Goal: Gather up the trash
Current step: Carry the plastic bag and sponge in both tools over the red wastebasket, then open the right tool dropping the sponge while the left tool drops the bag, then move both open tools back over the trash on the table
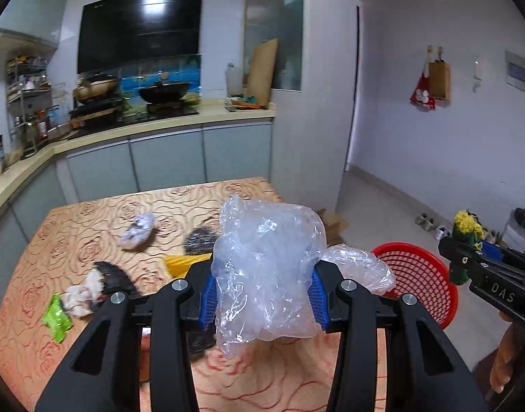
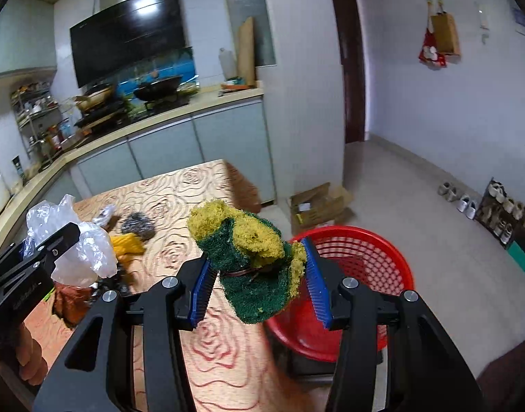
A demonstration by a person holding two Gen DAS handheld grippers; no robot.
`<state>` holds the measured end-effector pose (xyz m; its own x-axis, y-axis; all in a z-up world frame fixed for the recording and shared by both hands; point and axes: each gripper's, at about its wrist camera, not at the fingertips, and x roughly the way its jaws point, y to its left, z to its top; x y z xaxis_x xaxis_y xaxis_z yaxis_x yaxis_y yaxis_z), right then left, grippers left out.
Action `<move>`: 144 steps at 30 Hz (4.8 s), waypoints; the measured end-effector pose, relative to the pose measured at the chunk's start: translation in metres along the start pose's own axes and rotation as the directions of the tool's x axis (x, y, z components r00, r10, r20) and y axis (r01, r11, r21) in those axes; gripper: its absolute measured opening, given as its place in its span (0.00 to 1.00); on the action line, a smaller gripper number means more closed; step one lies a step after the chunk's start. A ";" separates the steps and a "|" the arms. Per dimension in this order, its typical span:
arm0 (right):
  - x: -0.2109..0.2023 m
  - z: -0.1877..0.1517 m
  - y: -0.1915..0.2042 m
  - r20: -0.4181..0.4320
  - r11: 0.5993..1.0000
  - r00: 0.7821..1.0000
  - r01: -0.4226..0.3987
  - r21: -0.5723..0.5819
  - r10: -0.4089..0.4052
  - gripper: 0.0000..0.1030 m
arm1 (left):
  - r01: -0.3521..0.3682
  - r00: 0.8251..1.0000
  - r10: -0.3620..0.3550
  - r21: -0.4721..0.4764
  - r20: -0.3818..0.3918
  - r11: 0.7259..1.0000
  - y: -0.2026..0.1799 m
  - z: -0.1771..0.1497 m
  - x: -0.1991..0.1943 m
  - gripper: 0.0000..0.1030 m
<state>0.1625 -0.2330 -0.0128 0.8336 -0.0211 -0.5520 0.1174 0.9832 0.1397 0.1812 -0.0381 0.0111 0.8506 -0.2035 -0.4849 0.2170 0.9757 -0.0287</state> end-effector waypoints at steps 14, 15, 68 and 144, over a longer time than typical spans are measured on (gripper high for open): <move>0.014 -0.006 -0.073 -0.033 0.989 0.991 0.133 0.070 -0.131 0.46 | 0.143 0.989 -0.138 0.090 -0.053 0.986 -0.077 0.001 0.052 0.40; 0.017 -0.007 -0.078 -0.041 0.987 0.989 0.144 0.071 -0.141 0.46 | 0.148 0.988 -0.143 0.095 -0.058 0.984 -0.081 0.000 0.055 0.40; 0.055 -0.034 -0.109 -0.168 0.983 0.980 0.125 0.135 -0.101 0.66 | 0.328 0.931 -0.301 0.115 -0.205 0.938 -0.138 0.002 0.123 0.76; 0.067 -0.026 0.146 -0.202 0.957 0.960 -0.232 -0.175 0.196 0.87 | -0.048 0.986 0.033 -0.088 -0.165 0.995 0.142 -0.091 0.013 0.36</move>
<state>0.2209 -0.0861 -0.0510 0.7141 0.2091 -0.6681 -0.1758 0.9773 0.1179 0.1798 0.1050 -0.0787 0.7664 -0.1547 -0.6235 0.1329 0.9878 -0.0818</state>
